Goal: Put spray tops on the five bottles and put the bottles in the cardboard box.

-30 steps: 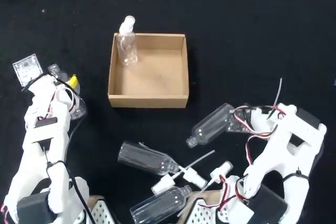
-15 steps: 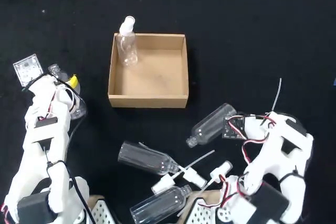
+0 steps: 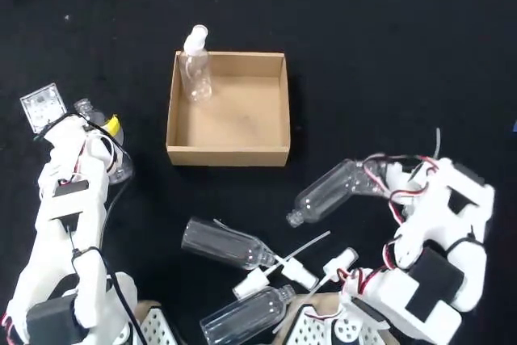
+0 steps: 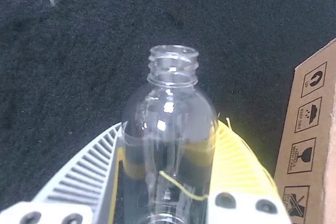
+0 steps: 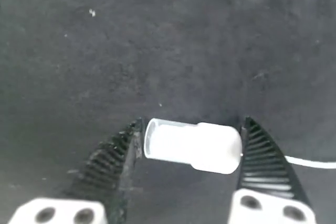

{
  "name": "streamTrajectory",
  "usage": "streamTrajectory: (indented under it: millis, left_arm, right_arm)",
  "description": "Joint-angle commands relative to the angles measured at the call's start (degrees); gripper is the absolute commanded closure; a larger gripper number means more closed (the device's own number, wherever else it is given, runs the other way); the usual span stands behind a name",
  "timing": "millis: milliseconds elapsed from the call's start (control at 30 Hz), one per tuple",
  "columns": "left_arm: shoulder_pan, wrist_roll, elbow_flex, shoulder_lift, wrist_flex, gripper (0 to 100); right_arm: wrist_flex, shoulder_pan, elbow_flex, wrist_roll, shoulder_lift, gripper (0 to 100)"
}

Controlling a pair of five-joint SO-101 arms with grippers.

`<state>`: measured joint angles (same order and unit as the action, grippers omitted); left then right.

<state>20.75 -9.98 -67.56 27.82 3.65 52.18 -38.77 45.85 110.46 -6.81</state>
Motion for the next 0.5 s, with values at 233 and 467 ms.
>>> streamTrajectory:
  millis: [233, 467]
  left_arm:
    - [-0.4, -0.1, 0.9, 2.3, -1.2, 87]
    - [-0.4, -0.1, 0.9, 2.3, -1.2, 87]
  right_arm:
    - [6.3, 1.1, -8.3, -53.3, 0.0, 73.7]
    - [13.4, 2.3, -11.0, -79.1, -0.1, 73.4]
